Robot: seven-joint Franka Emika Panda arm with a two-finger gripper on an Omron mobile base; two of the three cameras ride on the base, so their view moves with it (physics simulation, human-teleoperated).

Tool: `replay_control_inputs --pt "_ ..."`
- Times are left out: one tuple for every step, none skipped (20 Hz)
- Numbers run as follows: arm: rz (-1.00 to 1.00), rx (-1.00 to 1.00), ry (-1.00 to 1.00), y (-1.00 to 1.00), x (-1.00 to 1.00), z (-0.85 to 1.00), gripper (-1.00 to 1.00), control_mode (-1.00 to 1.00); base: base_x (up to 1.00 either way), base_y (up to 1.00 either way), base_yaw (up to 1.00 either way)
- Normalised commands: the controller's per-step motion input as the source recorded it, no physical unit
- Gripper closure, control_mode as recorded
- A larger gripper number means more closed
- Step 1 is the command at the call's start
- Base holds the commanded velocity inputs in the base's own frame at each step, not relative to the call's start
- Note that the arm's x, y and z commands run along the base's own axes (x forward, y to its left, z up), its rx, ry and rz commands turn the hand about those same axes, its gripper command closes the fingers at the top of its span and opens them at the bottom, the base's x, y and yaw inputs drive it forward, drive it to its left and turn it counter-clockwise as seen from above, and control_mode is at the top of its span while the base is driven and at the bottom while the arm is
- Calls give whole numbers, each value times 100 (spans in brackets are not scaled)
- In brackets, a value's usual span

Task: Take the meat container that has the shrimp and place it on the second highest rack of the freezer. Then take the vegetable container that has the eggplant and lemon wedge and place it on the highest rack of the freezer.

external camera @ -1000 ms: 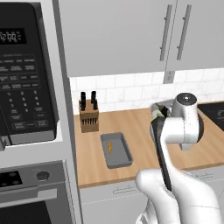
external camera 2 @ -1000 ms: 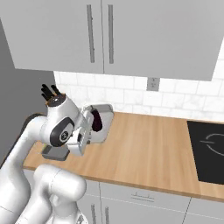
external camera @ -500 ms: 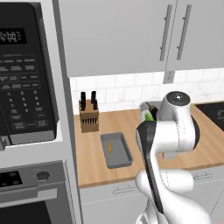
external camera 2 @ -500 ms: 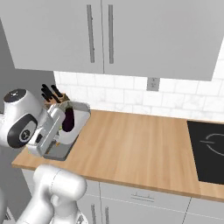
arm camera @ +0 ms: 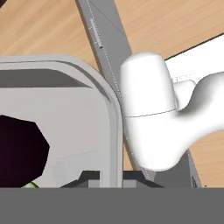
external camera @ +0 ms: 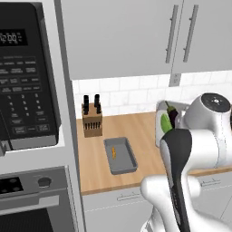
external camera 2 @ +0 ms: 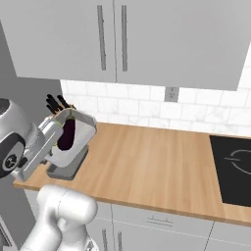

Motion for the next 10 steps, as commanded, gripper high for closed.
replay_control_inputs --pt "0 0 -14 0 -22 -31 100 -100 0 0 0" --pt "0 0 -12 0 -24 -36 100 -100 0 0 0" --pt "0 0 -13 0 -26 -39 100 -100 0 0 0" --pt "0 0 -13 0 -29 -41 100 -100 0 0 0" --pt "0 0 -13 0 -29 -40 100 -100 0 0 0" --pt "0 0 -17 0 -38 -38 100 -100 0 0 0" --pt "0 0 0 0 0 0 100 100 -61 6 0" --pt "0 0 0 0 0 0 100 100 -82 21 5" --pt "0 0 0 0 0 0 100 100 -93 40 13" --pt "0 0 0 0 0 0 100 100 -96 59 18"
